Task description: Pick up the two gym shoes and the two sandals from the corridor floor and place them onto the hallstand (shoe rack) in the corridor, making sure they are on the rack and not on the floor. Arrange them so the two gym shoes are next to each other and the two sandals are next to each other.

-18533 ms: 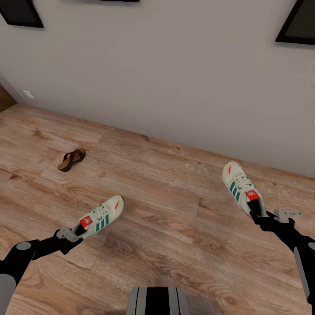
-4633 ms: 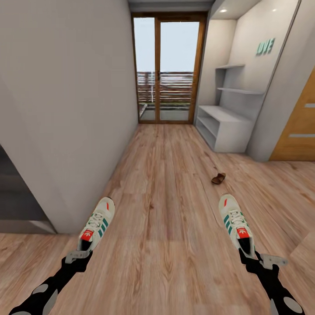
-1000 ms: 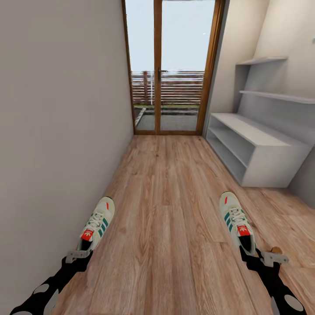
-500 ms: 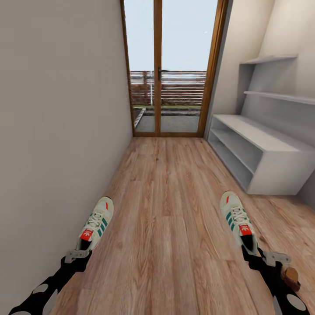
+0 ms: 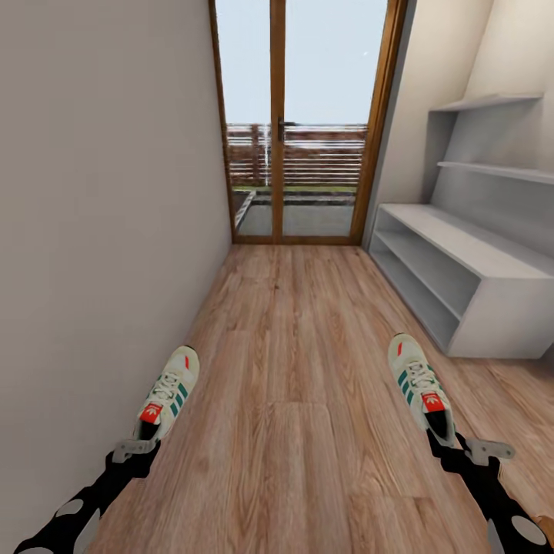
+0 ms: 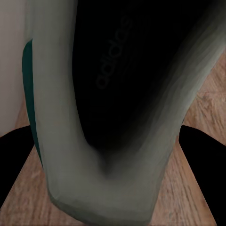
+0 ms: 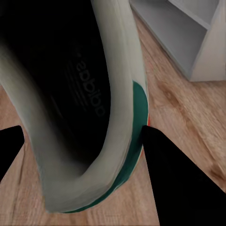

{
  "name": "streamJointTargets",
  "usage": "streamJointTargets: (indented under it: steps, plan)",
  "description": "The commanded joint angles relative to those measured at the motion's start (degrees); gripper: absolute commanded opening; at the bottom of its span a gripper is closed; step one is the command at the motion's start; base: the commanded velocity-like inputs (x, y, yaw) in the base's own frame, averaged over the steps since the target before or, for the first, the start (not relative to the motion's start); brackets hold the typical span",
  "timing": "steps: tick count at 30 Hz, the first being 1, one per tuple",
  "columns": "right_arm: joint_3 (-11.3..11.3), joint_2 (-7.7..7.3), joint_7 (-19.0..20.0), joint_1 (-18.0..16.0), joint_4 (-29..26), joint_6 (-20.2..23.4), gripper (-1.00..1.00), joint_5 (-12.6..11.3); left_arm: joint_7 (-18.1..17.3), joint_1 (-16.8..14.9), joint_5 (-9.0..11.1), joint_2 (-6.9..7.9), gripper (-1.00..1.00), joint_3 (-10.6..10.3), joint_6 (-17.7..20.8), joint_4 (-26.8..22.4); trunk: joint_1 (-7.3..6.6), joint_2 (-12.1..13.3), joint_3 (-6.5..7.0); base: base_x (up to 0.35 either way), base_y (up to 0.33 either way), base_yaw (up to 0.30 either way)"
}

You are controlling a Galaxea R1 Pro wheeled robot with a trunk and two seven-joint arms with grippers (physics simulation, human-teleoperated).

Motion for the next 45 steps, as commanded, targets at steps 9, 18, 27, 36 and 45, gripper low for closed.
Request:
streamJointTargets:
  steps: [9, 18, 27, 36, 45]
  plan:
    - [-0.18, 0.04, 0.37, -0.06, 0.01, -0.26, -1.0, 0.48, -0.27, -0.06, -0.48, 0.03, -1.0, 0.53, -0.25, -0.02, 0.02, -0.02, -0.05, 0.341, 0.0, 0.0]
    - [-0.18, 0.02, 0.4, -0.06, 0.01, -0.26, -1.0, 0.48, -0.27, -0.05, -0.48, -0.03, -1.0, 0.46, -0.25, 0.02, 0.02, -0.02, -0.05, 0.341, 0.0, 0.0]
    - [-0.19, 0.04, 0.46, -0.06, 0.01, -0.26, -1.0, 0.48, -0.27, -0.07, -0.48, -0.04, -1.0, 0.47, -0.25, 0.0, 0.02, -0.02, -0.05, 0.341, 0.0, -0.016]
    - [-0.22, 0.03, 0.43, -0.06, 0.01, -0.26, -1.0, 0.48, -0.27, -0.05, -0.48, -0.05, -1.0, 0.45, -0.25, 0.01, 0.02, -0.02, -0.05, 0.341, 0.0, -0.21]
    - [-0.21, 0.04, 0.42, -0.06, 0.01, -0.26, -1.0, 0.48, -0.27, -0.06, -0.48, -0.05, -1.0, 0.45, -0.25, -0.05, 0.02, -0.02, -0.05, 0.341, 0.0, -0.009]
